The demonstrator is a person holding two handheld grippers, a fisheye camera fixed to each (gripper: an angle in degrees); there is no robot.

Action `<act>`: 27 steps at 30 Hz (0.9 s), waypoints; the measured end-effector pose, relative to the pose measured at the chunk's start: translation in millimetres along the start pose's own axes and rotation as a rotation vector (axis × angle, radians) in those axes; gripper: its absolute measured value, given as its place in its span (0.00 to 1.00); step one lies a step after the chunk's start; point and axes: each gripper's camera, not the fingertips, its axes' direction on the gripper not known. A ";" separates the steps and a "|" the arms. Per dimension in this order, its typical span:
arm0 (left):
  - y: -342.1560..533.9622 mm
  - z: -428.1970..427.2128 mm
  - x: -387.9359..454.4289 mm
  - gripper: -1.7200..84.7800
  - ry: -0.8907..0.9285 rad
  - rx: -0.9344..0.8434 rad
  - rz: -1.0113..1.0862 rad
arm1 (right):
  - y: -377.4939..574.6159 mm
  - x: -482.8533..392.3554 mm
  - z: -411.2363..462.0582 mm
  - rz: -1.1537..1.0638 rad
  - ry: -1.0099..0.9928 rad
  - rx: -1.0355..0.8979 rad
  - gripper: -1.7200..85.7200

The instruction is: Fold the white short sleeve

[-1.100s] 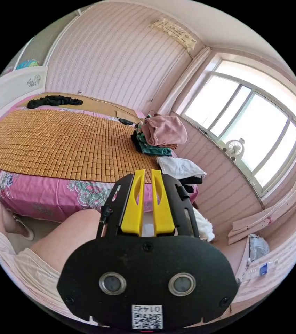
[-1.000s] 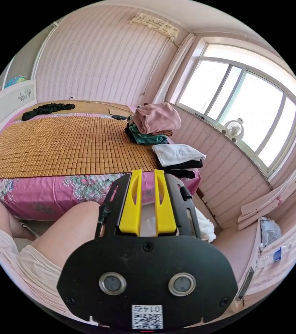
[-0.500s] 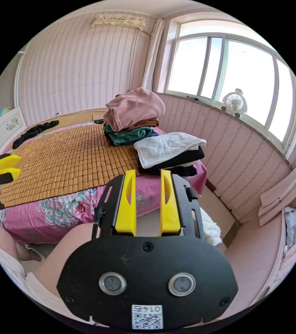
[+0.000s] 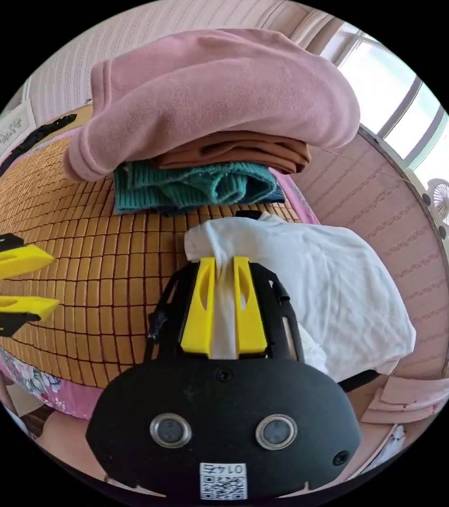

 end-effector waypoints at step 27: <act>51.0 -207.8 -17.4 0.01 0.006 0.328 -0.210 | 53.7 97.3 -294.8 -0.010 -1.188 0.546 0.03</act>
